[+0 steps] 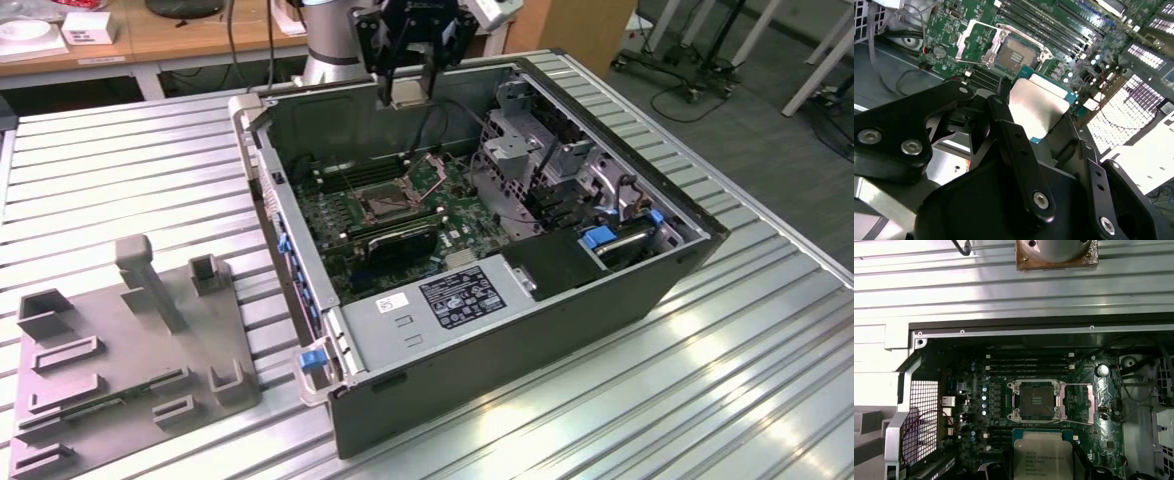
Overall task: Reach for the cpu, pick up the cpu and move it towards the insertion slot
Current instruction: 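Pick up the cpu and move it towards the insertion slot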
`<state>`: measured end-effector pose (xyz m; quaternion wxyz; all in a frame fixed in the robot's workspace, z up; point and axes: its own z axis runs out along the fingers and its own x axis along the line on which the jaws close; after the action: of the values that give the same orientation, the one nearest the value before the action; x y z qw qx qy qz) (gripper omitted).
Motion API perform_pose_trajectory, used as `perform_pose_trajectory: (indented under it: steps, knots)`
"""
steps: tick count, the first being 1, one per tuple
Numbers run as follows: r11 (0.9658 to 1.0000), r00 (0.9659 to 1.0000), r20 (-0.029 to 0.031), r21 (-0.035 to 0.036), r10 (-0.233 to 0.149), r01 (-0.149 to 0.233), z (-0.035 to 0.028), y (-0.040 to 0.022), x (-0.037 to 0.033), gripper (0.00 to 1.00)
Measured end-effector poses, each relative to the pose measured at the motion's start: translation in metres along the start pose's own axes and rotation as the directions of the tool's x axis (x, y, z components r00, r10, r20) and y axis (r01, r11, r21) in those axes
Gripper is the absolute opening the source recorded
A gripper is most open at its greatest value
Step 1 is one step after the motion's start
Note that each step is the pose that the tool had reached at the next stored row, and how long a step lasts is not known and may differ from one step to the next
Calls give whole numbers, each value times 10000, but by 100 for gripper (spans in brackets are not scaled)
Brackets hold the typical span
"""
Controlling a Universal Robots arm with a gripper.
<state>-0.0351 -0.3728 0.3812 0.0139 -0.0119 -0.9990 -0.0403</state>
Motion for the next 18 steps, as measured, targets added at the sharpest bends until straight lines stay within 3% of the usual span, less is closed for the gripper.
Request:
perform_pose_trajectory:
  steps: [5, 18]
  knots:
    - [10000, 10000, -1, 0, 0, 0, 17, 76, 1, 54]
    - [10000, 10000, -1, 0, 0, 0, 20, 77, -8, 54]
